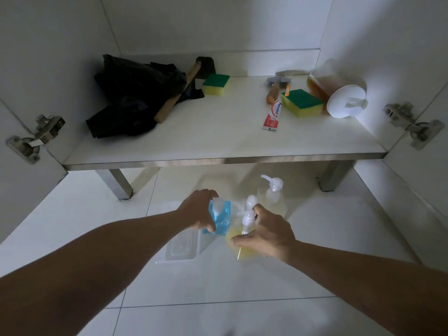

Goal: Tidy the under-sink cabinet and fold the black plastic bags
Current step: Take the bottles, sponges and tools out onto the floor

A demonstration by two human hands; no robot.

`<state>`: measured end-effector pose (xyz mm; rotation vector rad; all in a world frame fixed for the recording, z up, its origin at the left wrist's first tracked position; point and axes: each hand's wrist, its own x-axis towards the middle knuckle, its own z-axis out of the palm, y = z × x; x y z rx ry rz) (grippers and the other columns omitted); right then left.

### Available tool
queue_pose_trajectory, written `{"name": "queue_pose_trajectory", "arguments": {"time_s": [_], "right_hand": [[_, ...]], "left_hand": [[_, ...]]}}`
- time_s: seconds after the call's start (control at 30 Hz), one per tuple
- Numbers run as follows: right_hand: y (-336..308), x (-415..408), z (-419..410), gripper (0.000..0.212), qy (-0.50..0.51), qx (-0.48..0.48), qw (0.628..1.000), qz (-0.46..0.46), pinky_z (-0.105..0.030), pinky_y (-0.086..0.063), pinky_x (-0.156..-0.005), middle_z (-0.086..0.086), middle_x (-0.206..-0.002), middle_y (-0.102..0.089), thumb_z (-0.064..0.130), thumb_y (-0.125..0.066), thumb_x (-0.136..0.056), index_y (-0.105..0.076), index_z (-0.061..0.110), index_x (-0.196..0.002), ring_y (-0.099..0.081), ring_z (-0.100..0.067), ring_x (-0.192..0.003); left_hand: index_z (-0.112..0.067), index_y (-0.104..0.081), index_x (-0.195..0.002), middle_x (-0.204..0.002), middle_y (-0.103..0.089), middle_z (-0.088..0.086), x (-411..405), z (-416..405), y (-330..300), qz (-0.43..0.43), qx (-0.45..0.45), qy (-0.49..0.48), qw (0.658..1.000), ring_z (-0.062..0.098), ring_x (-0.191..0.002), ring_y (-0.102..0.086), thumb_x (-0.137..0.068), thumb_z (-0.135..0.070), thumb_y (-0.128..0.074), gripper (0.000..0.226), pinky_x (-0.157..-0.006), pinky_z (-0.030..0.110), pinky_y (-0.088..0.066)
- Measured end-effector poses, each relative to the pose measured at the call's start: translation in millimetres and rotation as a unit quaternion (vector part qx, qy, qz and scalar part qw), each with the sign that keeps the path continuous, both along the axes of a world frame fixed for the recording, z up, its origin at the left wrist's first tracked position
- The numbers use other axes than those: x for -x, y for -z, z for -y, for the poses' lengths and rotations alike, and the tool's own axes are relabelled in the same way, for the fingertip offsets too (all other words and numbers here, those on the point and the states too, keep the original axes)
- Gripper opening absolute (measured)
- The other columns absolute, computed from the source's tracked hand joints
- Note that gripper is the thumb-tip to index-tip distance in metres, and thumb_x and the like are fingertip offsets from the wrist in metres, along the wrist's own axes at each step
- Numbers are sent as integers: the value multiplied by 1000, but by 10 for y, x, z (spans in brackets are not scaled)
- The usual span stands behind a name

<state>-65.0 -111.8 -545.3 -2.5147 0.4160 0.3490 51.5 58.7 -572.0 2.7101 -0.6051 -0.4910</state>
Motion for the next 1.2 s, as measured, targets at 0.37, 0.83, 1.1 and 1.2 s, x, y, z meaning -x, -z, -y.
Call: {"name": "queue_pose_trajectory", "arguments": {"time_s": [0.37,0.83,1.1,1.2], "right_hand": [[224,-142,-198,66,-24,49,994,90,-27,-39,-67,7,-96,-66,63,-74,-62,-42,24,-104,-64,-24,-92],[190,-305,-398,42,-143,216,963,74,-30,-39,-66,-4,-102,-68,45,-69,-87,-56,14,-111,-66,-26,-96],[29,-497,-429,14,-227,271,932,84,-31,-38,-69,-7,-102,-68,14,-59,-92,-67,12,-104,-65,-29,-95],[9,-583,-427,16,-224,271,932,88,-31,-39,-70,-8,-103,-69,14,-58,-93,-68,11,-105,-65,-30,-97]], "left_hand": [[-27,-46,-135,-132,-53,-10,-77,-339,301,89,-127,25,988,17,-123,-38,-59,-48,-85,88,-108,35,-27],[-26,-46,-137,-130,-52,-7,-173,-447,215,66,-158,73,982,16,-125,-38,-60,-58,-82,91,-110,37,-23],[-24,-47,-138,-129,-53,-7,-172,-418,208,82,-160,75,981,15,-122,-39,-59,-59,-81,93,-108,33,-26],[-24,-49,-138,-128,-54,-7,-157,-404,216,85,-146,67,983,15,-121,-41,-59,-61,-81,93,-108,33,-26]]}}
